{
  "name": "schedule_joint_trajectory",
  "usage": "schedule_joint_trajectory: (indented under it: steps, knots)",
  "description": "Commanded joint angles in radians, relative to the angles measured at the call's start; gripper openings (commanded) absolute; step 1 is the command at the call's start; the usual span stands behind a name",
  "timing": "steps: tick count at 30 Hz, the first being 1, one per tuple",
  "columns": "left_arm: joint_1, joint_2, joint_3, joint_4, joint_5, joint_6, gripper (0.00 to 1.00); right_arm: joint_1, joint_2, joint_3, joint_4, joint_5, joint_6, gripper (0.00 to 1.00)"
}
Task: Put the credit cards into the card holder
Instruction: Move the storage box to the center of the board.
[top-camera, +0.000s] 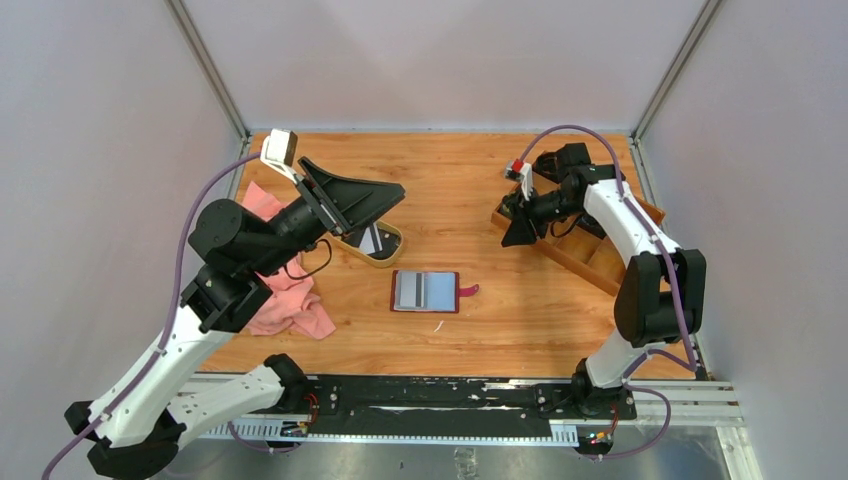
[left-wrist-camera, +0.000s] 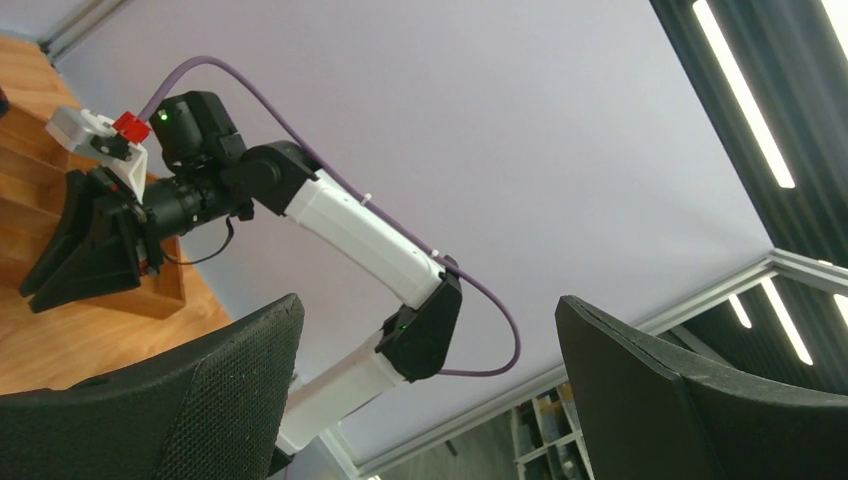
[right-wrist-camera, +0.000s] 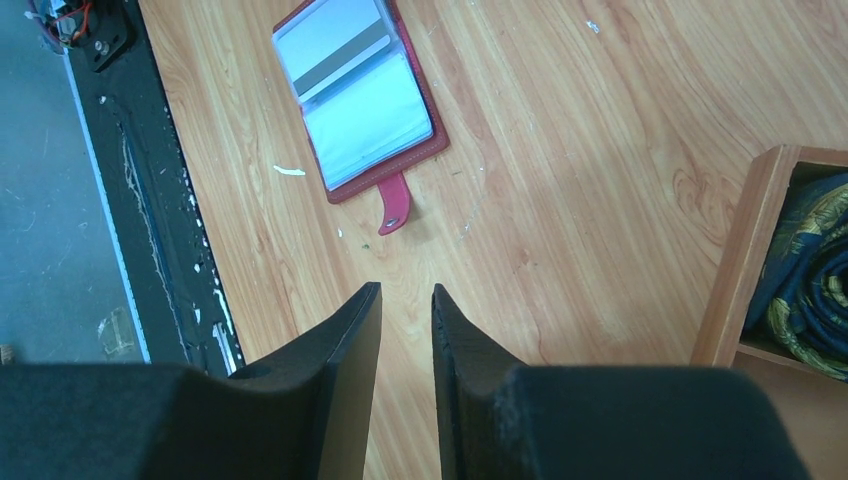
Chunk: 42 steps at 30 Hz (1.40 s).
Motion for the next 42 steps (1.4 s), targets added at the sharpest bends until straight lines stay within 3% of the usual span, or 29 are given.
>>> schedule_joint_trajectory:
  steps: [1, 16, 20, 24, 27, 28, 29, 30, 31, 34, 36, 38, 42]
  knots:
    - [0.004, 0.008, -0.002, 0.026, 0.038, -0.038, 1.00, -0.017, -0.020, -0.014, -0.006, -0.043, -0.019, 0.29]
    - [0.004, -0.019, 0.021, 0.099, 0.067, 0.021, 1.00, -0.031, -0.052, -0.013, -0.005, -0.072, -0.014, 0.29]
    - [0.004, -0.039, -0.003, 0.098, 0.028, 0.156, 1.00, -0.047, -0.097, -0.008, -0.004, -0.079, -0.012, 0.29]
    - [0.004, -0.072, -0.064, 0.072, -0.078, 0.409, 1.00, -0.066, -0.160, 0.004, 0.026, -0.049, 0.029, 0.31]
    - [0.004, -0.056, -0.058, -0.077, -0.235, 0.650, 1.00, -0.070, -0.228, 0.010, 0.117, 0.083, 0.115, 0.39]
    - [0.004, -0.039, -0.056, -0.127, -0.293, 0.741, 1.00, -0.071, -0.248, 0.010, 0.152, 0.170, 0.150, 0.54]
    - [0.004, -0.022, -0.056, -0.168, -0.336, 0.834, 1.00, -0.072, -0.261, 0.006, 0.176, 0.214, 0.170, 0.78]
    - [0.004, 0.006, -0.055, -0.220, -0.390, 0.904, 1.00, -0.072, -0.261, -0.001, 0.194, 0.216, 0.190, 0.90]
    - [0.006, 0.038, -0.051, -0.260, -0.416, 0.972, 1.00, -0.073, -0.245, 0.013, 0.186, 0.197, 0.201, 0.93]
    - [0.010, 0.167, -0.003, -0.393, -0.507, 1.087, 1.00, -0.078, -0.174, 0.086, 0.062, 0.045, 0.186, 0.94]
    - [0.023, 0.252, 0.028, -0.448, -0.541, 1.126, 1.00, -0.081, -0.173, 0.072, 0.068, 0.003, 0.177, 0.94]
    - [0.069, 0.314, 0.049, -0.473, -0.496, 1.127, 1.00, -0.081, -0.207, 0.021, 0.125, 0.018, 0.181, 0.94]
    - [0.236, 0.451, 0.090, -0.513, -0.269, 1.100, 1.00, -0.086, -0.264, -0.067, 0.189, 0.013, 0.177, 0.94]
